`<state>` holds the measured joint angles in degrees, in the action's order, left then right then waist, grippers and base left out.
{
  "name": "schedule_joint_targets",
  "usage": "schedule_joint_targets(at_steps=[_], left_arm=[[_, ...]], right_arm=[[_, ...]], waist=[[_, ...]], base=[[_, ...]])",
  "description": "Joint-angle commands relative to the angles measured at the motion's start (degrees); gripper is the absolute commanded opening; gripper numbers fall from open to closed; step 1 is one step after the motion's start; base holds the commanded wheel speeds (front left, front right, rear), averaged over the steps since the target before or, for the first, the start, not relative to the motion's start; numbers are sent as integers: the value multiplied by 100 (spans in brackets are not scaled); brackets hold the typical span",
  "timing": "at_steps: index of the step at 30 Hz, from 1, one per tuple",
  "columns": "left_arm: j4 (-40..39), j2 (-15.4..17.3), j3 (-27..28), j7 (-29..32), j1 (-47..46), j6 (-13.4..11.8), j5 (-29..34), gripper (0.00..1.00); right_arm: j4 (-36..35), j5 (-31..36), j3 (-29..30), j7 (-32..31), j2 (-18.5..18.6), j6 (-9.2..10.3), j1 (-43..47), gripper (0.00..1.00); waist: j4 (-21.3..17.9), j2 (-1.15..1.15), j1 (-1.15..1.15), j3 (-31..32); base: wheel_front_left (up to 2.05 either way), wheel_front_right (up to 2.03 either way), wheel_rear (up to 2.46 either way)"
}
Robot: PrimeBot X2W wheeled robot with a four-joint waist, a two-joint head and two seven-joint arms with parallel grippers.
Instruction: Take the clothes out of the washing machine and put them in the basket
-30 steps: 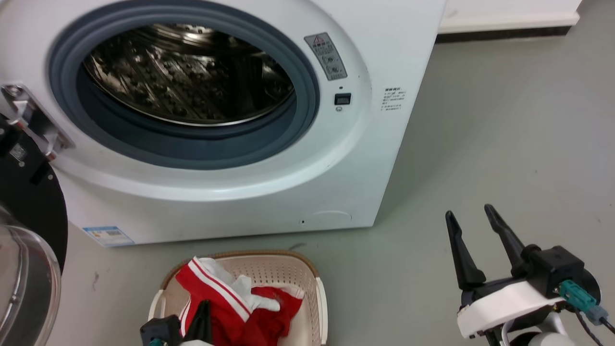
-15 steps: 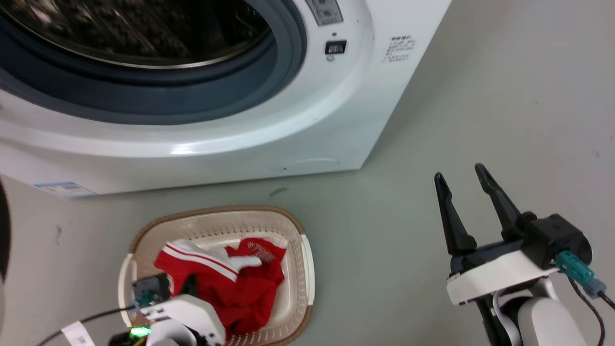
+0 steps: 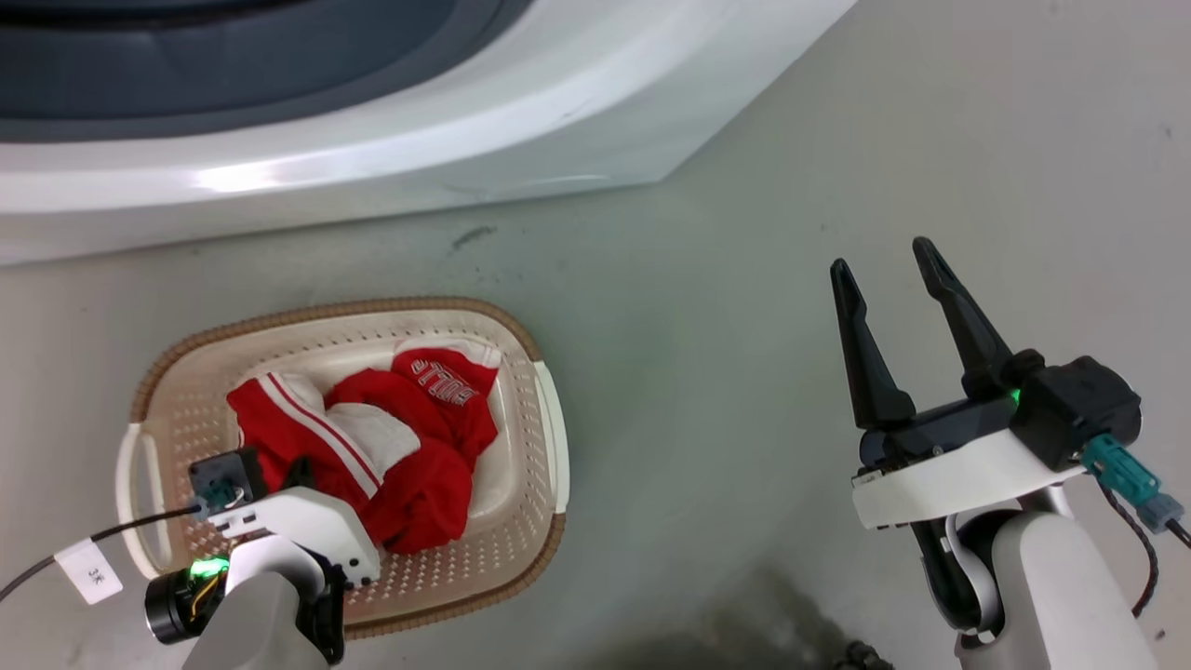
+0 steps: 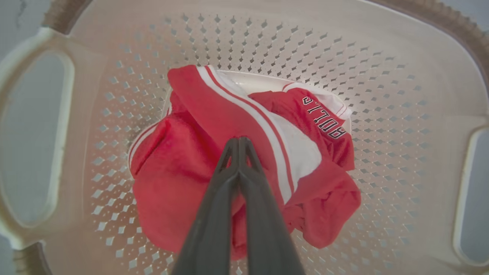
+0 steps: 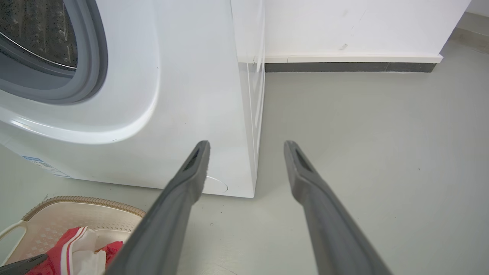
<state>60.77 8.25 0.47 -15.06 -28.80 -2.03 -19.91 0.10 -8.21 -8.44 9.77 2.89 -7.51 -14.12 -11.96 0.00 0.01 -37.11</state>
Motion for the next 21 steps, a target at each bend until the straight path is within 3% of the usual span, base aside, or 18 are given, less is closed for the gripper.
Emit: schedule_joint_targets(at_steps=[1,5,7,8,15,21], left_arm=[[104,21,34,-14,-172,19,15,0],[476,17,49,-14,-384,44,7,4],[696,8,22,-14,-507,55,5,50],[773,6,8,-15,-558,60,13,100],[957,-130,4,-15,-352,169,-18,100],[459,-315,23,-15,144,287,41,100]], right_arm=[[31,-28,-20,59,-3,4,-145,100],[105,-18,-70,113,-3,4,-256,100],[144,48,-74,129,-3,4,-297,100],[170,64,-64,131,-3,4,-308,100],[422,169,-17,171,-2,4,-212,100],[554,298,128,86,-2,4,92,100]], waist=[[-99,0,-1,-333],[-107,0,-1,-459],[-97,0,-1,-470],[-87,0,-1,-455],[55,0,-1,226],[264,0,-1,1193]], base=[[0,0,0],[0,0,0],[0,0,0],[0,0,0],[0,0,0],[0,0,0]])
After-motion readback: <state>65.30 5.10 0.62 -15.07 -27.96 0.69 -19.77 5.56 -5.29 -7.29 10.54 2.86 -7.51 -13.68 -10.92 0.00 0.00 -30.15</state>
